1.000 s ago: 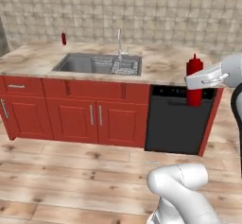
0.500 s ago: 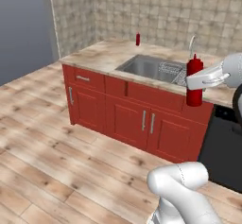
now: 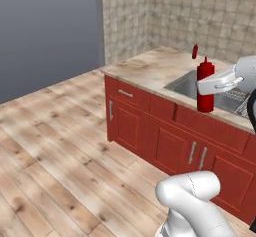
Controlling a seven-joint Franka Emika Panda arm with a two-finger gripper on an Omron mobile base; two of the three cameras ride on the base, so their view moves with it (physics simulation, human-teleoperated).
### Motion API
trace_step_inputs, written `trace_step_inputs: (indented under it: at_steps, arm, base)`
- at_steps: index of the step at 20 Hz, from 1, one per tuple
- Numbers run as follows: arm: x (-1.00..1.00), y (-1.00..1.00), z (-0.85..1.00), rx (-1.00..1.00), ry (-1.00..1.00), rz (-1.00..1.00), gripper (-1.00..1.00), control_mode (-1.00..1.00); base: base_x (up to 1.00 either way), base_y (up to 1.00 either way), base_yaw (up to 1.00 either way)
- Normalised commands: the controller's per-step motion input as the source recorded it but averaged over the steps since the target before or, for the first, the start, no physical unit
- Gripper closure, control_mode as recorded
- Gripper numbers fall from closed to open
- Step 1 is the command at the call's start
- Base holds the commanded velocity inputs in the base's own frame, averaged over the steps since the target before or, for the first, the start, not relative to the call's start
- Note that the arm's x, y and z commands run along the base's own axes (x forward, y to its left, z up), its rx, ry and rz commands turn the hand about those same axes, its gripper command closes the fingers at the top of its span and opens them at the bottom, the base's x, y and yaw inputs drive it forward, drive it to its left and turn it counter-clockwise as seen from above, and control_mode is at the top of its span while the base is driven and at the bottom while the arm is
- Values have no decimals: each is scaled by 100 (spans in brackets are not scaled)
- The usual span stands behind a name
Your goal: The dining table condiment station is running low on ketchup. Refill the condiment station by opening the cabinet and taking the ketchup from the cabinet and placing it on the dining table.
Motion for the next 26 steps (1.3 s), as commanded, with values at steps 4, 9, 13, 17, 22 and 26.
trace_step_inputs:
  at_steps: [4, 9, 13, 17, 22, 26]
  arm:
    - [0, 0, 0, 0, 0, 0, 100, 100]
    - [0, 0, 0, 0, 0, 0, 100, 100]
    - [0, 0, 0, 0, 0, 0, 100, 100]
    - [0, 0, 0, 0, 0, 0, 100, 100]
    - [0, 0, 0, 0, 0, 0, 100, 100]
    - [0, 0, 0, 0, 0, 0, 100, 100]
  base:
    - [100, 7, 19]
    - [100, 31, 4]
    - [100, 60, 0]
    - [100, 96, -5]
    - [100, 99, -24]
    - [100, 97, -48]
